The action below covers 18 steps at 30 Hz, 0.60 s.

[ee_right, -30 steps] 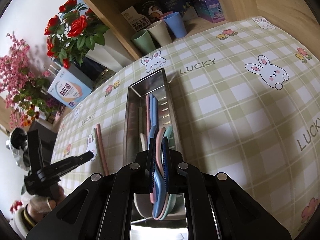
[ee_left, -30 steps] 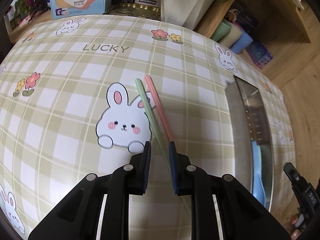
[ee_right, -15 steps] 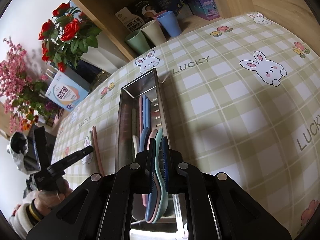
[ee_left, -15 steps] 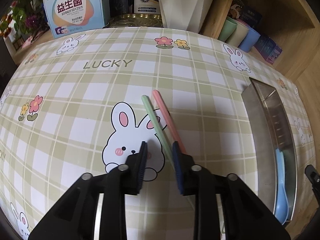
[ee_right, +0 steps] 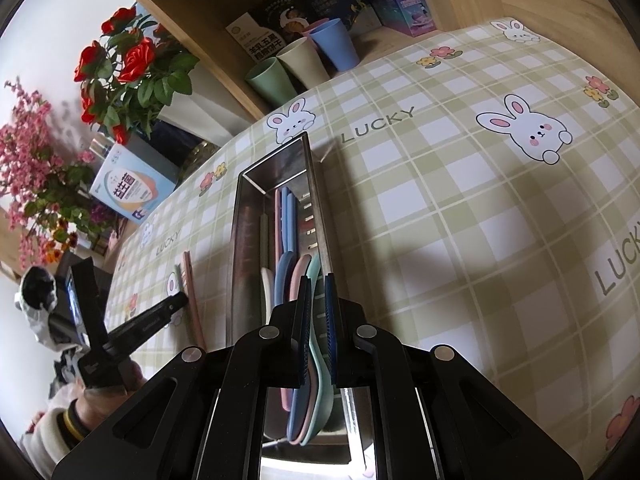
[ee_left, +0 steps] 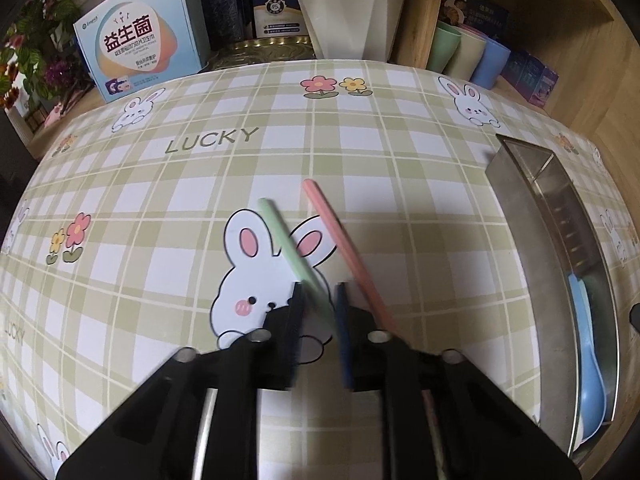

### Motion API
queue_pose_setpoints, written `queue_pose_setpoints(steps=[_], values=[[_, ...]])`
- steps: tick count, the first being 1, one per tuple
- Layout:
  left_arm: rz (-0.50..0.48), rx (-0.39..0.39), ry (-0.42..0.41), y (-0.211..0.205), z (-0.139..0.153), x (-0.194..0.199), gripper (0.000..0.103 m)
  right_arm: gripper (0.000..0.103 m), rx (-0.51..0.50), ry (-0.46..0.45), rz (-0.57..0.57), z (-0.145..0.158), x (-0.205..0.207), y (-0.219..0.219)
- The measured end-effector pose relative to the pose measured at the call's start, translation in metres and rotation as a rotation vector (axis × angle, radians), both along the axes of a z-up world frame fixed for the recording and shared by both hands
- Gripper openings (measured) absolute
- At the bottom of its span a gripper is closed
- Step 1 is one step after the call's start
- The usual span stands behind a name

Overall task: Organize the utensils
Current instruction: 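Grasp the green chopstick on the table with the left tool, then grasp the other pink chopstick with the right tool while the left tool holds the green chopstick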

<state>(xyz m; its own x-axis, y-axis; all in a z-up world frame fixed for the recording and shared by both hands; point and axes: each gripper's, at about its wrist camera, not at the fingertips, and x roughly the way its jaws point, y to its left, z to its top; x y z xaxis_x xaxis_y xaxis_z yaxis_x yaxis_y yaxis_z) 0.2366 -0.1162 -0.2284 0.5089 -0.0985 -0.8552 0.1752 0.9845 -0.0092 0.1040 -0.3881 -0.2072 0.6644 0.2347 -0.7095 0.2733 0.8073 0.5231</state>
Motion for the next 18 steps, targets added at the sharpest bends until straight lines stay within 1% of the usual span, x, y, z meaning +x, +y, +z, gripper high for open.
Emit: queue_pose_setpoints(steps=[2,5,8,10,12,16,18], values=[[-0.012,-0.008,0.012,0.003,0.0,-0.003,0.006,0.007,-0.001,-0.002,-0.002,0.0,-0.001,0.0],[-0.029,-0.019,0.027,0.008,0.001,-0.008,0.006,0.007,-0.002,-0.004,0.0,0.001,-0.001,0.0],[-0.063,0.0,0.018,0.011,0.0,-0.014,0.007,0.007,-0.005,-0.003,0.003,0.001,-0.002,0.003],[-0.072,-0.001,0.013,0.013,0.0,-0.016,0.007,0.007,-0.008,-0.003,0.007,0.002,-0.002,0.005],[-0.068,-0.012,0.012,0.016,0.0,-0.018,0.006,0.007,-0.016,-0.005,0.012,0.003,-0.003,0.008],[-0.024,-0.041,0.007,0.031,0.001,-0.026,0.006,0.007,-0.041,-0.016,0.021,0.008,-0.005,0.013],[0.001,-0.061,-0.004,0.04,0.005,-0.033,0.006,0.007,-0.071,-0.01,0.031,0.01,-0.003,0.018]])
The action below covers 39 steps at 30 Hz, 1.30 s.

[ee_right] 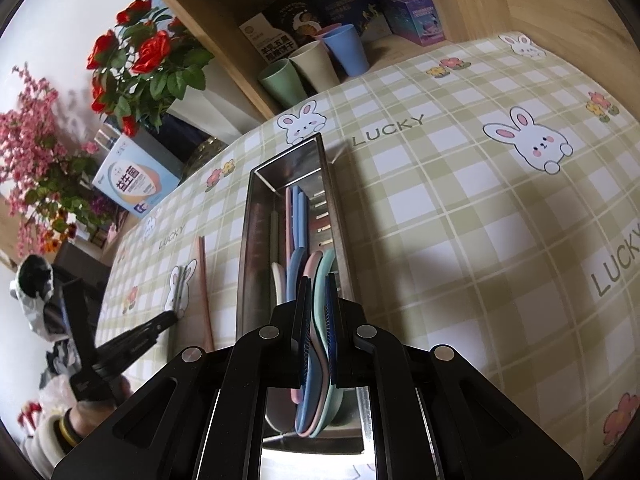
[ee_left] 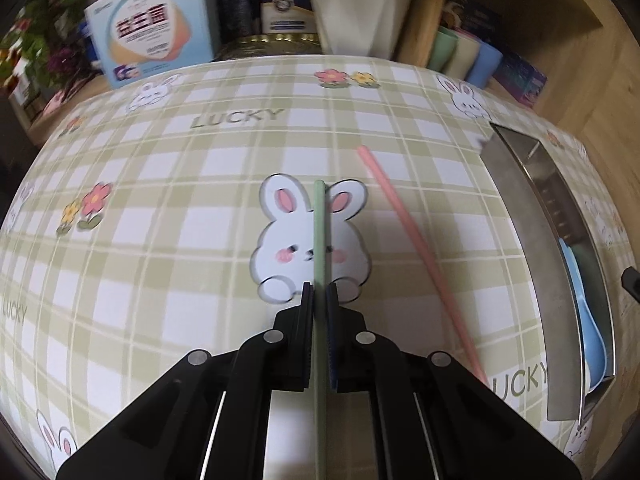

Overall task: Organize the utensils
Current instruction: 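Grasp the other pink chopstick with the right tool while the left tool holds the green chopstick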

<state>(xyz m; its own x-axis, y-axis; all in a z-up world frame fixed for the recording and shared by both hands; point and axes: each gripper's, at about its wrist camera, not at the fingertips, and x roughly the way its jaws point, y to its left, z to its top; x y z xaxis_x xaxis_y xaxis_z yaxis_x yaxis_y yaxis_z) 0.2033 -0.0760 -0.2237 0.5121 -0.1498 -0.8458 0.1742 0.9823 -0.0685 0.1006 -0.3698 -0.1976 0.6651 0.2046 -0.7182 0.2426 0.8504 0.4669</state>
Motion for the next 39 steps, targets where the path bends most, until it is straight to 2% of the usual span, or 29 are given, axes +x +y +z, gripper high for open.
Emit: queue_pose_setpoints(steps=[8,12,17,21,26,30,34,39], values=[[0.043,-0.026,-0.05,0.038,0.013,-0.02,0.006,0.007,-0.109,-0.013,0.1,0.011,0.014,0.043],[0.069,-0.057,-0.069,0.061,0.018,-0.025,0.006,0.007,-0.152,-0.019,0.2,0.017,0.029,0.081],[0.098,-0.106,-0.089,0.085,0.022,-0.028,0.006,0.008,-0.256,-0.013,0.34,0.017,0.058,0.137],[0.118,-0.139,-0.097,0.099,0.023,-0.03,0.006,0.008,-0.331,0.013,0.394,0.009,0.081,0.169],[0.137,-0.168,-0.106,0.112,0.023,-0.031,0.006,0.008,-0.393,0.069,0.41,-0.01,0.108,0.189],[0.144,-0.173,-0.112,0.117,0.023,-0.03,0.006,0.009,-0.372,0.128,0.387,-0.025,0.124,0.191],[0.15,-0.182,-0.11,0.12,0.021,-0.029,0.006,0.009,-0.36,0.148,0.377,-0.033,0.131,0.195],[0.149,-0.185,-0.107,0.12,0.019,-0.029,0.006,0.018,-0.361,0.148,0.378,-0.038,0.136,0.202]])
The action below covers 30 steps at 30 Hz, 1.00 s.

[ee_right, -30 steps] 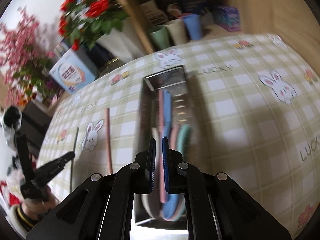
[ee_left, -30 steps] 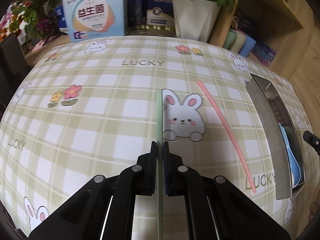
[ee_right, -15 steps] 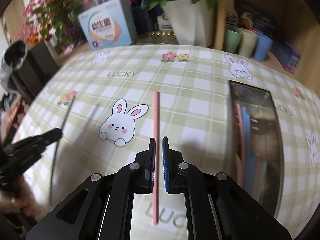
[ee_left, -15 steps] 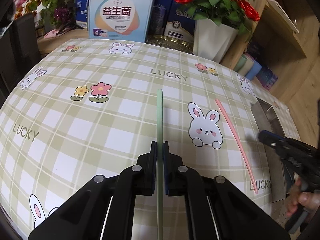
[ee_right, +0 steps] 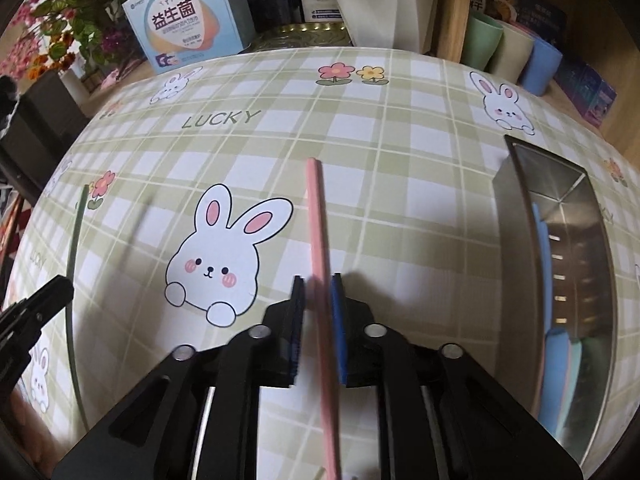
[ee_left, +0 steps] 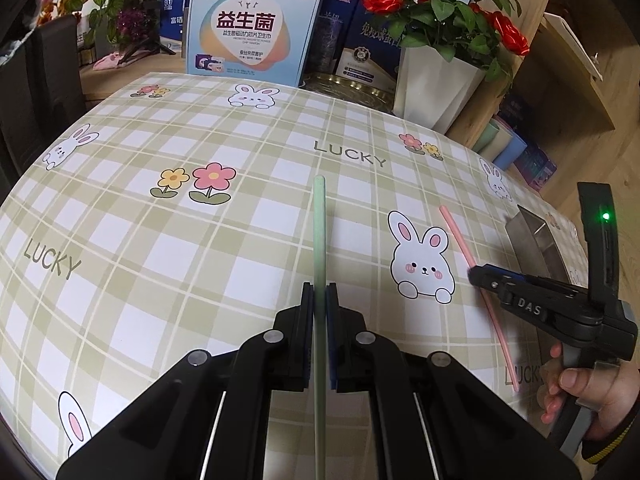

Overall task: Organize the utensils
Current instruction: 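Grasp the other pink chopstick with the right tool while the left tool holds the green chopstick, then carry the pink chopstick over the tray with the right tool while the left tool carries the green chopstick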

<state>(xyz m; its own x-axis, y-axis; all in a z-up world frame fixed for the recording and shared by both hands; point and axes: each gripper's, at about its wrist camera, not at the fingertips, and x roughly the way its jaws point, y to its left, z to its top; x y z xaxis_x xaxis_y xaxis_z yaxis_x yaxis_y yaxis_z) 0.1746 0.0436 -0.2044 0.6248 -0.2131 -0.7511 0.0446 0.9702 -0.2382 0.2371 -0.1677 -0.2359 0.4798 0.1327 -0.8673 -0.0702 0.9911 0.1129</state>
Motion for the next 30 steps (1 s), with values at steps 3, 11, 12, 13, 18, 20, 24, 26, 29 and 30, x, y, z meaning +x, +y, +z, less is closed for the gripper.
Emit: queue_pose_setpoints(steps=[3,11,12,13,18,20,24,26,29,30], values=[[-0.002,-0.003,0.008,0.0,-0.002,0.001,0.006,0.019,-0.019,-0.008,-0.001,0.0,0.002,0.004],[-0.006,-0.011,0.035,0.0,-0.007,0.001,0.006,0.012,-0.047,-0.023,0.008,0.0,-0.003,0.009],[-0.005,-0.02,0.04,0.002,-0.008,0.001,0.006,0.007,-0.046,-0.023,0.015,0.0,-0.005,0.01],[-0.005,-0.028,0.044,0.003,-0.009,0.002,0.006,0.006,-0.049,-0.022,0.015,0.0,-0.007,0.011],[0.006,-0.1,0.082,0.015,-0.014,0.002,0.006,0.006,0.023,-0.014,-0.025,0.0,-0.017,0.006],[0.01,-0.121,0.095,0.019,-0.017,0.001,0.006,0.006,0.075,-0.021,-0.047,0.002,-0.025,0.003],[0.017,-0.142,0.111,0.023,-0.019,-0.001,0.006,0.006,0.148,-0.056,-0.061,0.011,-0.041,0.002],[0.016,-0.15,0.111,0.024,-0.019,-0.003,0.006,0.006,0.159,-0.078,-0.05,0.018,-0.048,0.003],[0.009,-0.143,0.105,0.02,-0.015,-0.006,0.006,0.006,0.187,-0.107,-0.047,0.028,-0.057,0.001],[0.005,-0.139,0.101,0.019,-0.013,-0.007,0.006,0.006,0.196,-0.111,-0.048,0.03,-0.058,-0.001]])
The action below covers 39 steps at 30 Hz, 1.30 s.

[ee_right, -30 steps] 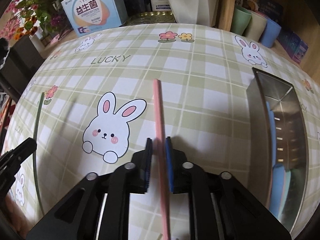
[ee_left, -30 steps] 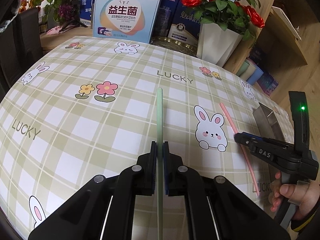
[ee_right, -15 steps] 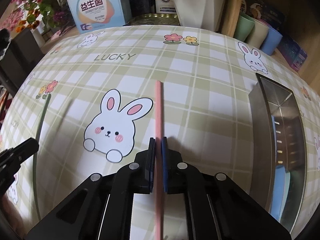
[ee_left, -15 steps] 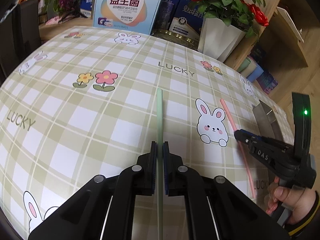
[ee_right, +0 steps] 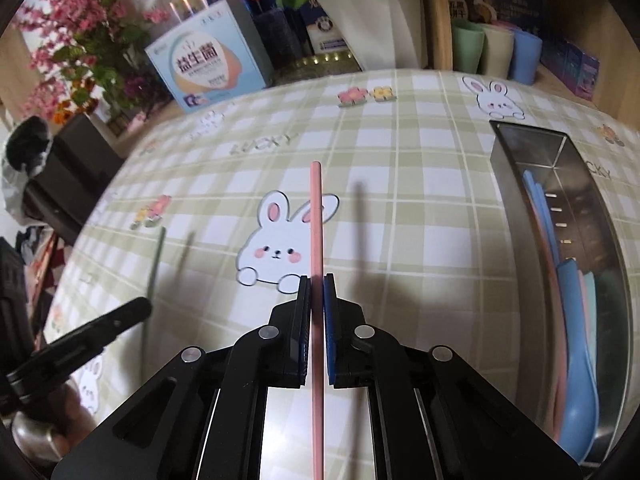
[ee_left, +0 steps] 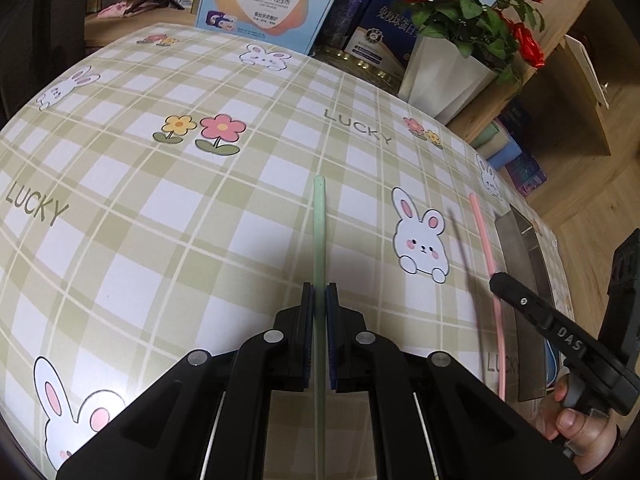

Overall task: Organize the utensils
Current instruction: 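Carry the pink chopstick over the tray with the right tool while the left tool carries the green chopstick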

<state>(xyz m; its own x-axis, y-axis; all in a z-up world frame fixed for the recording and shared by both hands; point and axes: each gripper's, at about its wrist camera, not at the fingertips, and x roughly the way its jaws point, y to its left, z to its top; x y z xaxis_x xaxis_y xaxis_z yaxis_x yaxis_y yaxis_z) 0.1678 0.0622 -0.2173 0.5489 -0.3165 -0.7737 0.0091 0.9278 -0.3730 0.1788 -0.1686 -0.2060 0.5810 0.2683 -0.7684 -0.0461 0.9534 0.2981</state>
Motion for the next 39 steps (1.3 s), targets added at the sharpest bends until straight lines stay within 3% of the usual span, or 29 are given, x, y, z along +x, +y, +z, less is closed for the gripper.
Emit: queue_pose_setpoints(steps=[16,28,33,39], values=[[-0.089,-0.024,-0.03,-0.047,0.035,-0.01,0.006,0.006,0.135,-0.056,-0.06,0.014,-0.025,-0.046],[-0.145,-0.049,-0.044,-0.087,0.06,-0.001,0.006,0.006,0.219,-0.161,-0.225,0.039,-0.039,-0.15],[-0.168,-0.067,-0.037,-0.106,0.061,0.007,0.006,0.006,0.245,-0.156,-0.305,0.031,-0.043,-0.186],[-0.197,-0.065,-0.027,-0.121,0.059,0.01,0.006,0.006,0.229,-0.123,-0.285,0.017,-0.036,-0.184]])
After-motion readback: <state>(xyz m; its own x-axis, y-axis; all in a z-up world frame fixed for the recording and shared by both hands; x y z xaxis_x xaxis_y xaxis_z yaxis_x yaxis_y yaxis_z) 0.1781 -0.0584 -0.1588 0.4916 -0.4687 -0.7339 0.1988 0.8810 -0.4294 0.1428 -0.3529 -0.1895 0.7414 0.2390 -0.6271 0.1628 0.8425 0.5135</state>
